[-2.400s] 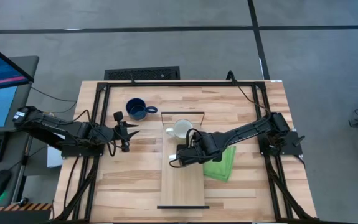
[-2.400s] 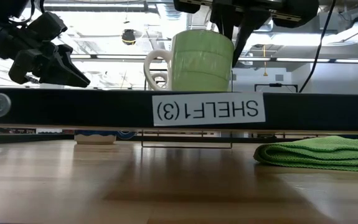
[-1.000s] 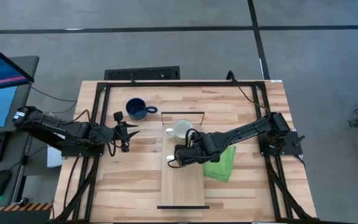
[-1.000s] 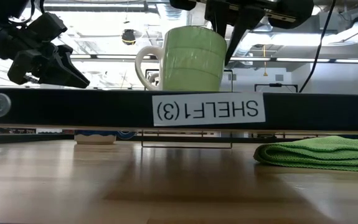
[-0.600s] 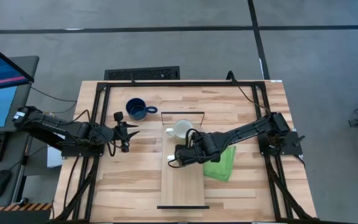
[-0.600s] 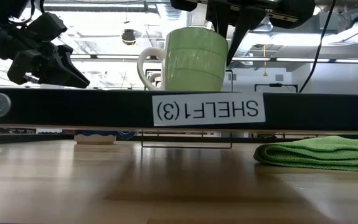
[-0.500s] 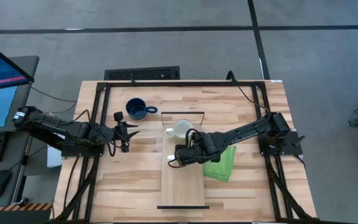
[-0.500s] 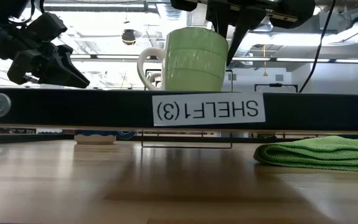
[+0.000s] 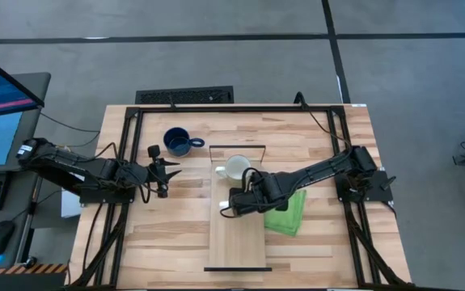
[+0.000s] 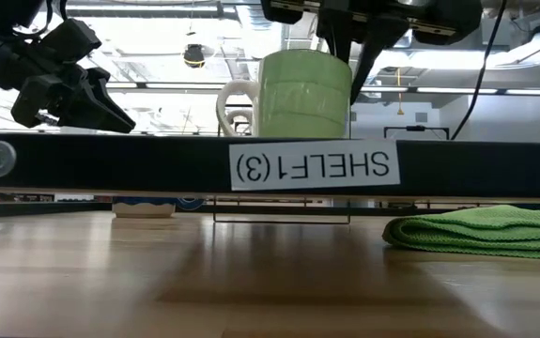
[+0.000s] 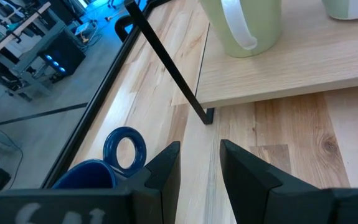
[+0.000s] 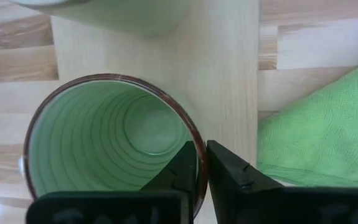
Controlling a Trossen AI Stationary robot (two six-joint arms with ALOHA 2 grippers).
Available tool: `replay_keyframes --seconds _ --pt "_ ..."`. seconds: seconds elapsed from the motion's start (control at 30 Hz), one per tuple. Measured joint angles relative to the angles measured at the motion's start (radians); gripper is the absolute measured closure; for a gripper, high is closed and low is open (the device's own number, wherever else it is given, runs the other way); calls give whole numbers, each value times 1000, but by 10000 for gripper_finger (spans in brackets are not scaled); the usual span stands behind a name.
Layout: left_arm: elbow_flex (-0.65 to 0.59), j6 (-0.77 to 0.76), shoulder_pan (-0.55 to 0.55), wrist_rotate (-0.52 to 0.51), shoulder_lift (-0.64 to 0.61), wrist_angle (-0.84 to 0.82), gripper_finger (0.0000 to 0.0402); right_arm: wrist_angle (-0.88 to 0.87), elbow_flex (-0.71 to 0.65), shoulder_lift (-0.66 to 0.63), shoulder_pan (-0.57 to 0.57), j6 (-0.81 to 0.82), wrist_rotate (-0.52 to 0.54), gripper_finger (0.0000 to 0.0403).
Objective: Stack small to large cups/mugs on shelf
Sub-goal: Put the green mug on the shelf, then put the blue mug on the shelf
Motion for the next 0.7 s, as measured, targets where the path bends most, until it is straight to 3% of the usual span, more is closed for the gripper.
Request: replay_keyframes --seconds 0.7 --pt "0 0 0 -1 0 0 297 41 -18 0 3 3 -23 282"
